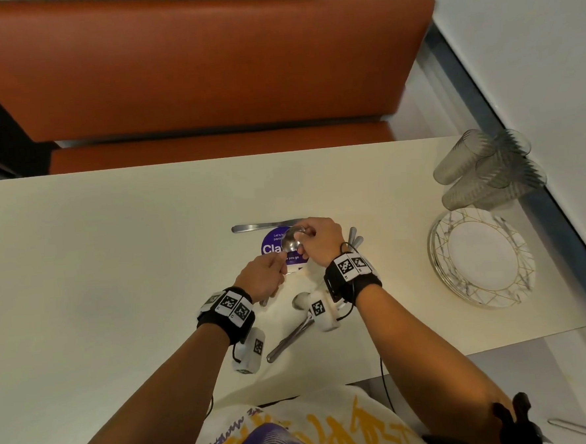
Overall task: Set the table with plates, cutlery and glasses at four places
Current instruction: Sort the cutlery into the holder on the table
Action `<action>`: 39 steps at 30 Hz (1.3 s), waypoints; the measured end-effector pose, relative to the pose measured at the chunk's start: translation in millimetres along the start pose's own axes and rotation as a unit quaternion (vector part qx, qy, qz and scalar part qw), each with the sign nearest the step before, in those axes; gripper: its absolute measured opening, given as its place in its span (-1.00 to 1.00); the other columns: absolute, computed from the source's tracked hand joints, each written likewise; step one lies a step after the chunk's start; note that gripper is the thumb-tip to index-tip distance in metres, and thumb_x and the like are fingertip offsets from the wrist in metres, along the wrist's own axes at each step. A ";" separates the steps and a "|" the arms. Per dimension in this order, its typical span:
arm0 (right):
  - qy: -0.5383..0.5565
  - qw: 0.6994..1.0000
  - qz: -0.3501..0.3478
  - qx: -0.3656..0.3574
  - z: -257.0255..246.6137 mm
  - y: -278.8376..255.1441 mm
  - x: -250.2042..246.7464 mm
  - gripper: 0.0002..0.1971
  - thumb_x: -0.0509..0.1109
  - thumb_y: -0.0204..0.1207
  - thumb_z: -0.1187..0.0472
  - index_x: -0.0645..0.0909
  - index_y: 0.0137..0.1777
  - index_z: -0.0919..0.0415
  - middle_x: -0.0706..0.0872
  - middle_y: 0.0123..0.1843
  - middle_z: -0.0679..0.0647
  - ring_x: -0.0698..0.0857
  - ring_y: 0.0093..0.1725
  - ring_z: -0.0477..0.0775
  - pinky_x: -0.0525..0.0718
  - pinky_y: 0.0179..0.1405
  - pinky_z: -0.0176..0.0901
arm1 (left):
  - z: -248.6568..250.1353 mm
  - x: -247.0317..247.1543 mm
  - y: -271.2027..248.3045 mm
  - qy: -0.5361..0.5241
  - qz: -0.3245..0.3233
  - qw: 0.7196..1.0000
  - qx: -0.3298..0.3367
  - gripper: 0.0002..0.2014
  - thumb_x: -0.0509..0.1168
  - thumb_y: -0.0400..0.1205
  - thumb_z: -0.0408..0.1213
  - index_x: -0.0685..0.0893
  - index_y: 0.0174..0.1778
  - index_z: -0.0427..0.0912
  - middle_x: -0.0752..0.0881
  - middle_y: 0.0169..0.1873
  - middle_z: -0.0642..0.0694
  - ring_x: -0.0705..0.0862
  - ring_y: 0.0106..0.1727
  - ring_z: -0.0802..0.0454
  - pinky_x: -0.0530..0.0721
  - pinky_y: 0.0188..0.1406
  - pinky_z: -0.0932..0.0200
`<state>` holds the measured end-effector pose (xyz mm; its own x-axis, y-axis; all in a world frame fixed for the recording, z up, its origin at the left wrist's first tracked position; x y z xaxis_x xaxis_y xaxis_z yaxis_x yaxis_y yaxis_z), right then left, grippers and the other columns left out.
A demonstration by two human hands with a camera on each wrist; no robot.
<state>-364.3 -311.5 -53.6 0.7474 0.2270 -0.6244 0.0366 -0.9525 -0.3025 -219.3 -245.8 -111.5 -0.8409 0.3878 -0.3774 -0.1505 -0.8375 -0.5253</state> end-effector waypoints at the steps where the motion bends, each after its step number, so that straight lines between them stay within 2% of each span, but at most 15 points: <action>1: 0.005 1.000 0.001 -0.004 1.1 0.1 -0.4 -0.84 0.42 0.59 0.26 0.81 0.08 0.14 0.86 -0.15 0.13 0.83 -0.12 0.22 0.82 0.06 0.18 | 0.7 0.9 0.4 0.002 -0.001 1.000 -0.002 -0.52 -0.01 0.83 0.14 0.61 -0.16 -0.10 0.67 -0.40 -0.04 0.60 -0.46 -0.01 0.59 -0.48 0.10; 5: 0.019 1.000 0.004 -0.008 8.8 0.6 -0.3 -0.81 0.41 0.60 0.28 0.80 0.13 0.13 0.86 -0.13 0.14 0.83 -0.12 0.23 0.84 0.03 0.19 | 6.9 4.5 1.0 -0.013 -0.009 1.000 0.006 -0.53 -0.01 0.87 0.05 0.59 -0.18 -0.16 0.60 -0.43 -0.07 0.59 -0.52 0.03 0.48 -0.57 0.29; 8: 0.023 1.000 -0.009 -0.001 15.0 -0.4 2.6 -0.76 0.38 0.61 0.22 0.79 0.21 0.09 0.85 -0.11 0.12 0.83 -0.11 0.20 0.83 0.01 0.18 | 5.9 2.4 3.3 -0.033 0.014 0.999 0.011 -0.53 0.01 0.88 0.00 0.58 -0.23 -0.15 0.56 -0.43 -0.05 0.52 -0.47 0.03 0.50 -0.45 0.17; 12: -0.045 0.998 -0.047 0.014 33.9 -11.7 8.6 -0.75 0.30 0.65 0.24 0.75 0.22 0.08 0.82 0.10 0.08 0.79 0.08 0.11 0.77 0.18 0.02 | -3.4 -6.7 4.2 -0.014 0.056 0.998 -0.002 -0.54 0.00 0.87 -0.03 0.55 -0.30 -0.09 0.55 -0.41 0.00 0.47 -0.34 0.01 0.43 -0.33 0.10; 14: -0.131 0.982 -0.136 0.015 49.7 -24.4 30.6 -0.75 0.38 0.61 0.29 0.75 0.22 0.06 0.79 0.12 0.03 0.76 0.09 0.04 0.75 0.22 -0.04 | -12.3 -10.6 4.3 -0.029 0.062 0.997 -0.032 -0.54 0.03 0.86 -0.03 0.61 -0.30 -0.07 0.56 -0.40 0.00 0.48 -0.33 0.02 0.43 -0.28 0.09; 17: -0.258 0.937 -0.234 0.011 67.5 -43.4 60.8 -0.62 0.58 0.45 0.11 0.68 0.27 -0.11 0.64 0.07 -0.03 0.64 0.10 0.04 0.72 0.19 0.02 | -19.9 -12.5 3.9 -0.069 0.059 0.994 -0.061 -0.60 0.06 0.84 -0.10 0.73 -0.16 -0.09 0.53 -0.38 0.04 0.44 -0.33 0.08 0.41 -0.09 0.07; 18: -0.299 0.921 -0.251 -0.002 67.6 -47.6 67.7 -0.59 0.59 0.43 0.07 0.65 0.27 -0.16 0.59 0.09 -0.03 0.59 0.13 0.05 0.70 0.20 0.05 | -19.5 -12.8 3.4 -0.077 0.058 0.994 -0.059 -0.62 0.06 0.84 -0.13 0.74 -0.11 -0.10 0.52 -0.37 0.06 0.42 -0.34 0.10 0.40 -0.09 0.09; 20: -0.339 0.903 -0.264 -0.022 65.6 -51.6 76.2 -0.62 0.59 0.43 0.09 0.64 0.23 -0.15 0.54 0.14 0.01 0.55 0.18 0.09 0.67 0.22 0.10 | -19.6 -15.2 2.4 -0.075 0.058 0.994 -0.052 -0.65 0.06 0.84 -0.16 0.72 -0.10 -0.09 0.52 -0.36 0.05 0.42 -0.37 0.10 0.42 -0.29 0.18; 22: -0.356 0.899 -0.254 -0.037 61.8 -52.5 77.7 -0.71 0.56 0.47 0.10 0.67 0.17 -0.10 0.56 0.17 0.03 0.55 0.20 0.11 0.66 0.24 0.10 | -24.1 -18.0 2.1 -0.076 0.060 0.994 -0.058 -0.69 0.08 0.82 -0.17 0.67 -0.13 -0.09 0.53 -0.35 0.02 0.42 -0.39 0.08 0.36 -0.50 0.23; 24: -0.353 0.902 -0.243 -0.050 56.8 -51.6 75.5 -0.81 0.55 0.49 0.07 0.71 0.08 -0.06 0.62 0.14 0.02 0.56 0.20 0.11 0.66 0.23 0.08 | -28.8 -19.9 1.4 -0.091 0.060 0.992 -0.067 -0.71 0.10 0.81 -0.17 0.65 -0.14 -0.08 0.55 -0.33 0.01 0.42 -0.40 0.09 0.36 -0.56 0.26; 28: -0.273 0.937 -0.210 -0.046 48.3 -42.4 54.5 -0.93 0.54 0.50 0.18 0.76 -0.04 0.05 0.78 0.00 0.00 0.71 0.07 0.07 0.72 0.18 0.04 | -29.7 -26.3 -0.7 -0.099 0.066 0.991 -0.068 -0.71 0.11 0.83 -0.15 0.64 -0.13 -0.09 0.55 -0.30 0.02 0.43 -0.33 0.12 0.39 -0.51 0.26; 33: -0.147 0.985 -0.084 -0.039 20.4 -24.1 -2.2 -0.90 0.53 0.54 0.27 0.71 -0.08 0.05 0.76 -0.11 -0.04 0.68 -0.13 -0.09 0.56 -0.13 -0.30 | -18.4 -27.5 -4.3 -0.140 0.069 0.986 -0.064 -0.73 0.11 0.81 -0.23 0.64 -0.12 -0.21 0.61 -0.35 -0.06 0.52 -0.39 0.03 0.50 -0.47 0.22; 35: -0.082 0.996 -0.023 -0.032 6.9 -15.1 -23.9 -0.92 0.54 0.53 0.26 0.73 -0.06 0.07 0.77 -0.18 -0.06 0.69 -0.20 -0.16 0.56 -0.21 -0.39 | -9.4 -24.1 -5.6 -0.176 0.058 0.981 -0.051 -0.72 0.11 0.80 -0.27 0.63 -0.14 -0.25 0.68 -0.37 -0.18 0.66 -0.35 -0.12 0.69 -0.36 0.06; 36: -0.045 0.999 0.007 -0.024 2.9 -11.2 -31.6 -0.92 0.55 0.51 0.24 0.73 -0.07 0.06 0.78 -0.22 -0.06 0.73 -0.22 -0.14 0.63 -0.20 -0.36 | -5.6 -21.6 -5.7 -0.202 0.050 0.977 -0.048 -0.71 0.10 0.81 -0.28 0.63 -0.15 -0.26 0.73 -0.34 -0.25 0.73 -0.29 -0.20 0.76 -0.23 -0.06; 39: 0.108 0.992 0.054 0.043 6.8 -6.8 -34.4 -0.89 0.60 0.47 0.26 0.73 -0.09 0.09 0.86 -0.28 0.05 0.85 -0.25 0.05 0.82 -0.12 -0.08 | 3.7 -12.8 -5.3 -0.272 0.024 0.960 -0.057 -0.69 0.10 0.84 -0.27 0.64 -0.12 -0.30 0.80 -0.12 -0.43 0.84 -0.15 -0.29 0.83 -0.02 -0.24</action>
<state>-394.7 -311.4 -34.9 0.8690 0.0678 -0.4902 -0.1000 -0.9461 -0.3081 -209.6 -247.8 -101.1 -0.9973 0.0653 0.0348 -0.0730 -0.7901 -0.6087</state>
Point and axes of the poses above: each hand's wrist, its own y-axis towards the middle knuckle, its own x-axis out of the palm, z = x × y, the point moved 10 cm from there along y, towards the middle knuckle
